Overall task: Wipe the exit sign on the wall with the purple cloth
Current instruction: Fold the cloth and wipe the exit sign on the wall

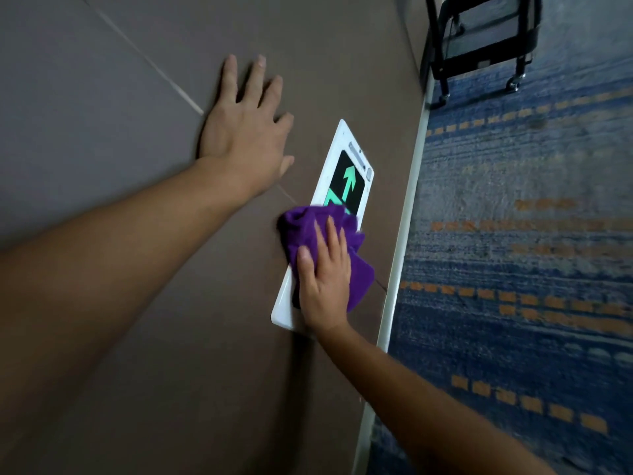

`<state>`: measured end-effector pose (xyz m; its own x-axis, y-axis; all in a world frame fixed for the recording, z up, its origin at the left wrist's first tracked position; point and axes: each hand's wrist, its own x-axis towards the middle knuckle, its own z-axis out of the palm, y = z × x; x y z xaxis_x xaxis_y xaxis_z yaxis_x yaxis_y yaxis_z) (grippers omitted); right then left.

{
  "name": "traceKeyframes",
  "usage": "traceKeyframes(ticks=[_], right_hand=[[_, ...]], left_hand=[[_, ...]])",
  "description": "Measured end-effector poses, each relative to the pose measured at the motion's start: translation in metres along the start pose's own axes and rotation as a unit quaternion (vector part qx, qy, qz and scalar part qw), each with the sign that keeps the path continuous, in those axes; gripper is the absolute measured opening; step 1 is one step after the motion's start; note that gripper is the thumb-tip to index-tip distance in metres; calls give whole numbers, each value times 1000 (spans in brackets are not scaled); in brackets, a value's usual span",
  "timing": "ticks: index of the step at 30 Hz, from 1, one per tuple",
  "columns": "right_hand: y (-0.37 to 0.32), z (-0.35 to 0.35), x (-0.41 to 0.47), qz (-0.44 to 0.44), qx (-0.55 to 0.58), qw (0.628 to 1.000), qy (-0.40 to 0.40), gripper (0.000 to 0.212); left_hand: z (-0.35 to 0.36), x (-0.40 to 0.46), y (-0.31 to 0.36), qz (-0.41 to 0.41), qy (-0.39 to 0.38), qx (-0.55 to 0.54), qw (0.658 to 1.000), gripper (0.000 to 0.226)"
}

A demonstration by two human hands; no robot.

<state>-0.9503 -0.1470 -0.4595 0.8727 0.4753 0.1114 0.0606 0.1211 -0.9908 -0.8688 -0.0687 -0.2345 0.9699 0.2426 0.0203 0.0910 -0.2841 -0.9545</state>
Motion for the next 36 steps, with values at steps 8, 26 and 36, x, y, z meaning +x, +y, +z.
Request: traceKeyframes(ticks=[8,26,36], right_hand=[[6,7,-43,-15,-8,999,-36,52],[3,9,-66,-18,4,999,-40,49],[-10,6,53,0,4,999,35,58]], left_hand=[[1,18,2,2,-20,3,1000,68],[-2,16,19,-41,-15,-46,998,58],[-2,30,20,-1,-27,-61,998,52]])
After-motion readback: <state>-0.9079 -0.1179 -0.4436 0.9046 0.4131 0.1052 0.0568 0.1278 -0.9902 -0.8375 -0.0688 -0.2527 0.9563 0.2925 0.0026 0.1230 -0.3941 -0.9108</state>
